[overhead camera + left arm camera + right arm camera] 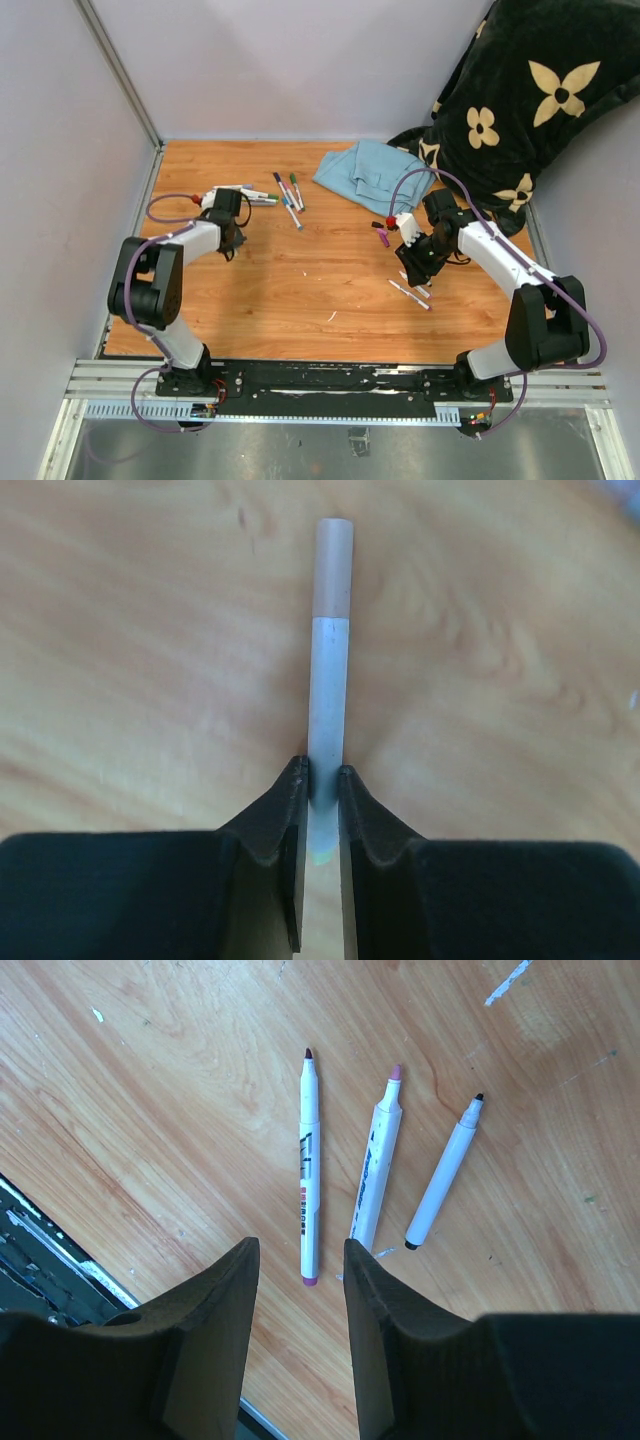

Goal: Open the pen caps
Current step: Pick up the pen from the center of the board.

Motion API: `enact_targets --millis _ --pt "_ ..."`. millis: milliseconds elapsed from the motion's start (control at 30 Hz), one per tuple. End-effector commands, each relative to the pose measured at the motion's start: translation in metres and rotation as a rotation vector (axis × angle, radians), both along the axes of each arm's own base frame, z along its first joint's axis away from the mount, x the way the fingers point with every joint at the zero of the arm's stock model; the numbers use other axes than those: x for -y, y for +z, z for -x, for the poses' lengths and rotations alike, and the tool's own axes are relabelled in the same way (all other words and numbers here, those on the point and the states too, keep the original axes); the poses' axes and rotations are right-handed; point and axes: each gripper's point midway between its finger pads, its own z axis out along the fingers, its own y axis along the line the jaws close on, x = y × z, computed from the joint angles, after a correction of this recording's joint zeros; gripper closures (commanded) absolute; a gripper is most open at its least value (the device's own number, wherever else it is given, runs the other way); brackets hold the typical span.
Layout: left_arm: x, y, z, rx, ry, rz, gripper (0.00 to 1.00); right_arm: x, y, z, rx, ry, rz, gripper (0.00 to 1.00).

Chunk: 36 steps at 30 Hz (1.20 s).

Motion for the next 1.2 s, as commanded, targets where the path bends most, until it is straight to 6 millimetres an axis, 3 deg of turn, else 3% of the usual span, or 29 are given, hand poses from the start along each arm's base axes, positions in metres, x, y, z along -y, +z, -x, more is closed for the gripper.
enact_targets --millis 0,300,533,767,1167 --pt "0.036 -0.010 0.046 -0.018 -0.047 0.071 0.94 0.000 0.013 -0.002 0.028 0.011 -0.023 0.59" --pt "0.114 -0.021 0.124 -0.076 -0.242 0.057 0.93 -0.001 0.015 -0.002 0.037 0.013 -0.028 0.59" --pt "0.161 -0.020 0.163 -0.113 -0.421 0.113 0.92 -0.001 0.015 -0.002 0.036 0.014 -0.028 0.59" --pt "0.174 -0.023 0.175 -0.150 -0.518 0.107 0.89 0.000 0.014 -0.002 0.032 0.011 -0.026 0.59" --pt "0.168 -0.021 0.162 -0.154 -0.559 -0.004 0.82 0.000 0.012 -0.002 0.026 0.012 -0.022 0.58"
